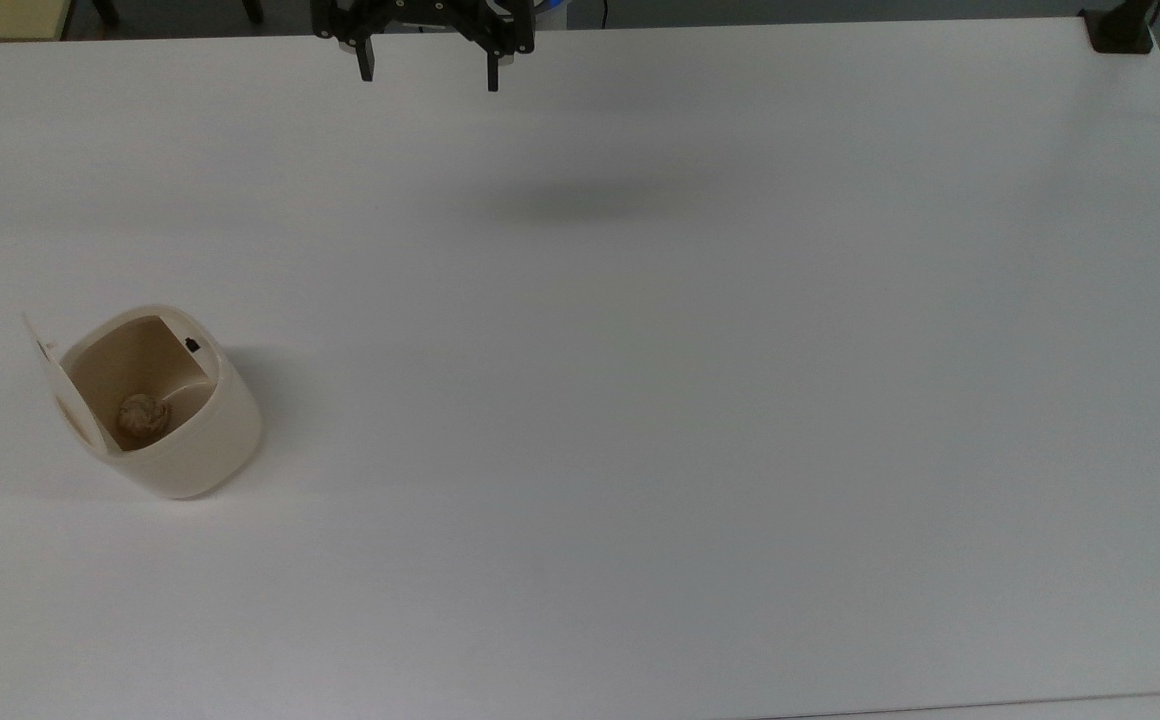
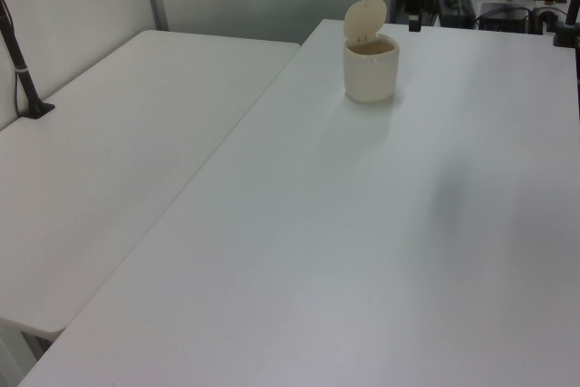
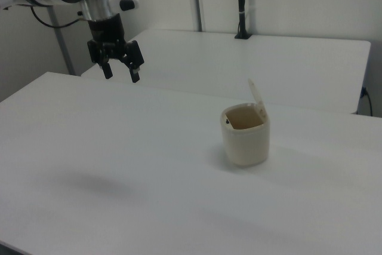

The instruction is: Close the trash bin

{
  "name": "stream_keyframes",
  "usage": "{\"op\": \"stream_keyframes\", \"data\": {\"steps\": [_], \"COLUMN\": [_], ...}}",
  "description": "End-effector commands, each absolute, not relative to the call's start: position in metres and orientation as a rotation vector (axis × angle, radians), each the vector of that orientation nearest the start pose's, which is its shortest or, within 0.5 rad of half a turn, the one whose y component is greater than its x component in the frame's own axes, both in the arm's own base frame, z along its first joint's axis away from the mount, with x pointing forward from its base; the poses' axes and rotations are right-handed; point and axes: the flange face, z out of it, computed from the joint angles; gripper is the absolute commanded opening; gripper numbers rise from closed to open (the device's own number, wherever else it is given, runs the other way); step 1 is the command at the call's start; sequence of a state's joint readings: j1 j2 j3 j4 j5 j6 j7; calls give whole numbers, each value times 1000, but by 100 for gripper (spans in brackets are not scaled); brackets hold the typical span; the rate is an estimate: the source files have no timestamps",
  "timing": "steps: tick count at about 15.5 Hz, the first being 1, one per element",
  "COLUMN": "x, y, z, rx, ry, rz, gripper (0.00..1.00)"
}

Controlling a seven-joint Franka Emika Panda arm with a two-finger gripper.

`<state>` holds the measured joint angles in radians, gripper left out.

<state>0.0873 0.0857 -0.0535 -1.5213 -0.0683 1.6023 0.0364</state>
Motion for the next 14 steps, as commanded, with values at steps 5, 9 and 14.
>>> {"op": "stream_keyframes", "data": {"steps": [5, 9, 14], "x": [574, 574, 574], "y": [8, 8, 5], "z": [607, 607, 607], "rx": [-3216, -3214, -3214], "ry": [-30, -30, -23], "rz": [13, 13, 13], "gripper": [100, 100, 37]}}
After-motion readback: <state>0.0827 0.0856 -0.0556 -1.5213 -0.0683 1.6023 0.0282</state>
